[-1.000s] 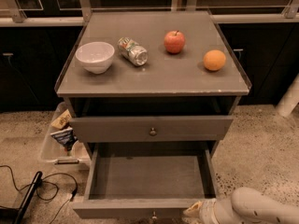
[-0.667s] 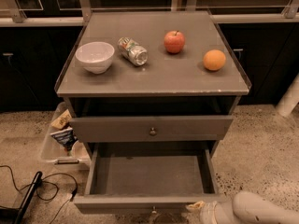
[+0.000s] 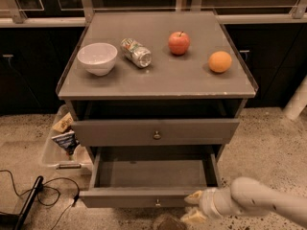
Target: Close middle drawer
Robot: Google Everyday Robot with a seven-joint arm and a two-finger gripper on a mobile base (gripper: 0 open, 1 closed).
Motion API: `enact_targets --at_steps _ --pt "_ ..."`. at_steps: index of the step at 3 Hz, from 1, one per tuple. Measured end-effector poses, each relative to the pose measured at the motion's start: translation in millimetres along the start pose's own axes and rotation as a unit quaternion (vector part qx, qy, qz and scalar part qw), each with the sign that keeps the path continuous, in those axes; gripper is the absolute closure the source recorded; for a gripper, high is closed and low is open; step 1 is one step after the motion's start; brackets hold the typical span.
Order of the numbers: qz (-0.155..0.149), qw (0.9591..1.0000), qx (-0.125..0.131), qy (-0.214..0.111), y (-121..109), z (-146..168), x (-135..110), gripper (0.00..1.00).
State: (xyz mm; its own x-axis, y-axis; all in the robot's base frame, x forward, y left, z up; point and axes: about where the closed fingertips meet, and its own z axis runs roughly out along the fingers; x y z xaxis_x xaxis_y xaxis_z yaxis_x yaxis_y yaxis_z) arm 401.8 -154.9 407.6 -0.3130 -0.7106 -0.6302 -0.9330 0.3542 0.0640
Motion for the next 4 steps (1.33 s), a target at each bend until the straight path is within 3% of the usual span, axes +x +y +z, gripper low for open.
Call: enact_targets --at_steps 1,2,3,4 --pt "-0.012 0.9999 0.011 -0.003 -54 5 -34 0.65" --pt "-0.024 0.9991 0.033 -0.005 -99 3 -49 0.88" --pt "-0.026 0.9988 0.042 -0.006 -115 2 -49 1.0" --pt "-0.026 0.9988 0.042 -0.006 -115 2 -49 0.81"
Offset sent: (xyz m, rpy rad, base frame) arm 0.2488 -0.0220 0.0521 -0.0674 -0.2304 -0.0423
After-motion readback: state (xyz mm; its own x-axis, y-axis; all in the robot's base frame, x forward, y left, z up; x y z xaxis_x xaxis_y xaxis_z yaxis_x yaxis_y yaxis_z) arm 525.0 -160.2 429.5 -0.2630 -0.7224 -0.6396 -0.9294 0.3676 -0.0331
